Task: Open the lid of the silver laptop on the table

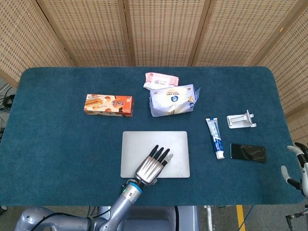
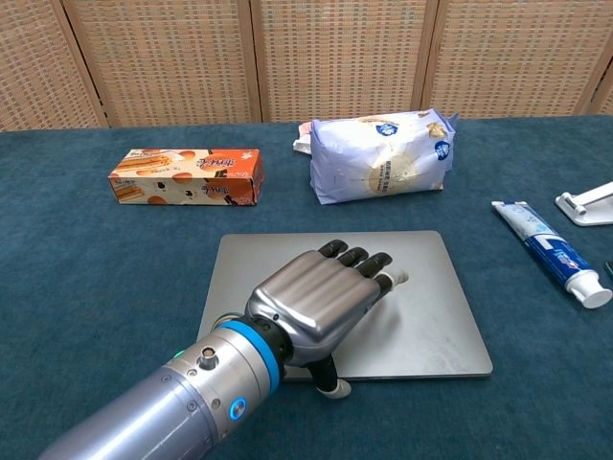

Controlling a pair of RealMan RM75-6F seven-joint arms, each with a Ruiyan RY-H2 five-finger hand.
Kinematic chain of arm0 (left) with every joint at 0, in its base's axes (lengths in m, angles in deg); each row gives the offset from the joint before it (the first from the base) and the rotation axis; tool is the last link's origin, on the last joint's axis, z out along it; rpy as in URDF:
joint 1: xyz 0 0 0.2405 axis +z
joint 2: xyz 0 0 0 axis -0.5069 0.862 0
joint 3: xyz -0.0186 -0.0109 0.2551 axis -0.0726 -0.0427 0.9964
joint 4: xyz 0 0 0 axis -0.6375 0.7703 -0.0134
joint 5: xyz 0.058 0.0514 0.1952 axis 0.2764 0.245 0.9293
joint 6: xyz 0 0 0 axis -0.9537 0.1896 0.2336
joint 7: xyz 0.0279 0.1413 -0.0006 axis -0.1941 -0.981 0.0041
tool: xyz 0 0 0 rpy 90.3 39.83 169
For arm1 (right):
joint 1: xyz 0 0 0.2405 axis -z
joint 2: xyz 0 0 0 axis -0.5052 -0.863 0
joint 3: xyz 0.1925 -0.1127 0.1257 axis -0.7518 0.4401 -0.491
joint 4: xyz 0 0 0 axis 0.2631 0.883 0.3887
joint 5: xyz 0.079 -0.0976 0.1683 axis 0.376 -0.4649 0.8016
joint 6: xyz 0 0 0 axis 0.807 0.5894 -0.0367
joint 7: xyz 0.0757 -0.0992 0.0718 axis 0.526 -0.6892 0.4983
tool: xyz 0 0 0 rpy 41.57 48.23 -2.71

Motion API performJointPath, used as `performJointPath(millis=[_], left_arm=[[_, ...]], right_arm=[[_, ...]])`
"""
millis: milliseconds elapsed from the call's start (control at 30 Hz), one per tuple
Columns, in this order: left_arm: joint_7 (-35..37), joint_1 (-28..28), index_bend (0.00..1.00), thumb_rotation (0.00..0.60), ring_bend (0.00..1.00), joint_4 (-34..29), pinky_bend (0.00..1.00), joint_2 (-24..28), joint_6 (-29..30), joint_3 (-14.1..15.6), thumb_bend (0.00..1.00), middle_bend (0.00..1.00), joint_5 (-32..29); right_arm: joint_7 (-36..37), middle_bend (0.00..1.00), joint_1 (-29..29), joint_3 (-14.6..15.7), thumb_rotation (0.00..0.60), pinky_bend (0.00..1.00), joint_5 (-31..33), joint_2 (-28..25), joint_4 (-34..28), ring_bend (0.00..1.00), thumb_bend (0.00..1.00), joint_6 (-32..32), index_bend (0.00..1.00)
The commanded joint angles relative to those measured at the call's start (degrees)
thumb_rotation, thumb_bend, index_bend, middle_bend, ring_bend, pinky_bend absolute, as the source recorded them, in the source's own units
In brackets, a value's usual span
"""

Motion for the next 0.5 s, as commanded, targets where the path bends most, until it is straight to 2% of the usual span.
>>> performJointPath(millis=[33,500], left_arm=[[0.52,-0.39,0.0,0.547,0.0,1.01,0.0,-0.65,0.17,-0.22,0.14,0.0,-0.25],[2.02,-1.55,0.0,0.546,0.0,2.46,0.0,-1.31,1.36,-0.78,0.14,0.0,0.09]], right_arm=[[0.17,0.17,-0.01,-0.05,0.6,0.1,0.02,-0.01,0.12,0.0,0.41,-0.14,0.25],[0.45,0.17,0.27,-0.19,0.6,0.1,0.21,-0.03,0.43,0.0,0.41,-0.37,0.25]])
